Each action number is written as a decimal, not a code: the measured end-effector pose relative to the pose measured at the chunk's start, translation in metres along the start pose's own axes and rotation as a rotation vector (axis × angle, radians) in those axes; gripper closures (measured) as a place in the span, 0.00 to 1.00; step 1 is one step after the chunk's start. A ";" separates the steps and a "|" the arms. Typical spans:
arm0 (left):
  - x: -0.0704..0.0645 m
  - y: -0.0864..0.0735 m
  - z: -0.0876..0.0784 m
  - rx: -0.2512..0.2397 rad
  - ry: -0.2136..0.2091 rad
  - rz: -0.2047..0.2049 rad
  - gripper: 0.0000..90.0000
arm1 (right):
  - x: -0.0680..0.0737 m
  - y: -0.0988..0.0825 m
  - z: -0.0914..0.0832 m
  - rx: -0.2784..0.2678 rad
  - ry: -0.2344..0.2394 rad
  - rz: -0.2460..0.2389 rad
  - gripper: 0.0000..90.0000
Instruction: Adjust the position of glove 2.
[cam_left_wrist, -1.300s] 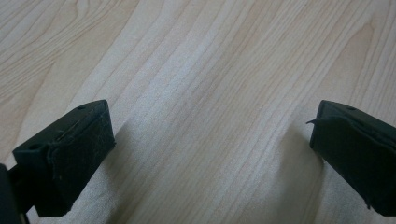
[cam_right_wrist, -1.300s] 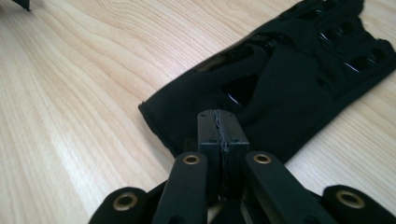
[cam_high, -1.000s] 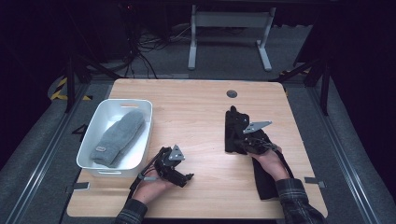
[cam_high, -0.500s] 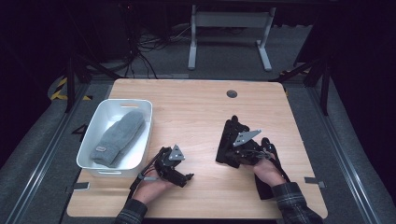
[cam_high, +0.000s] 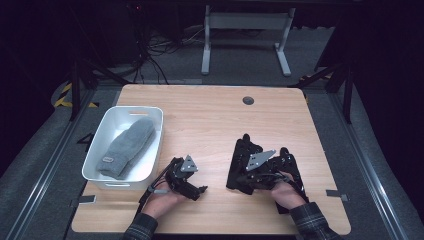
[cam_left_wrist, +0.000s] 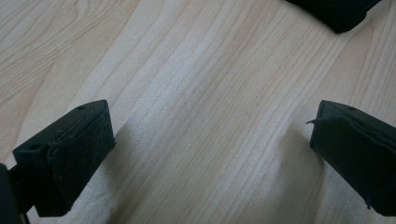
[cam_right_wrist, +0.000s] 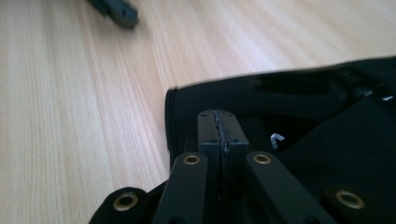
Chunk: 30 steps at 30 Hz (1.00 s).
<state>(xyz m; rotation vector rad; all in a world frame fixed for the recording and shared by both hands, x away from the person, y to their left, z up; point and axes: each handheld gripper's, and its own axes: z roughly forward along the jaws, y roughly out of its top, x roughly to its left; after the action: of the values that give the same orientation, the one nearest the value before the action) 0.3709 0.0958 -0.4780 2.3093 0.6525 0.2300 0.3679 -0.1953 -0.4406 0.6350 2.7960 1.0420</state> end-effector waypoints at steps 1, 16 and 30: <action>0.000 0.000 0.000 0.001 0.000 0.000 0.00 | -0.006 0.001 -0.006 -0.032 -0.025 0.014 1.00; 0.000 0.000 0.000 0.000 0.000 0.000 0.00 | -0.056 0.009 0.010 -0.054 -0.187 0.123 1.00; 0.000 0.000 0.000 0.000 0.000 0.000 0.00 | -0.026 0.023 0.033 -0.032 -0.064 0.033 1.00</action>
<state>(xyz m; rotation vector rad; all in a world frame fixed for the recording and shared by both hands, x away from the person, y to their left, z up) 0.3708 0.0958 -0.4781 2.3089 0.6526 0.2299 0.4068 -0.1700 -0.4527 0.7006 2.7171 1.0509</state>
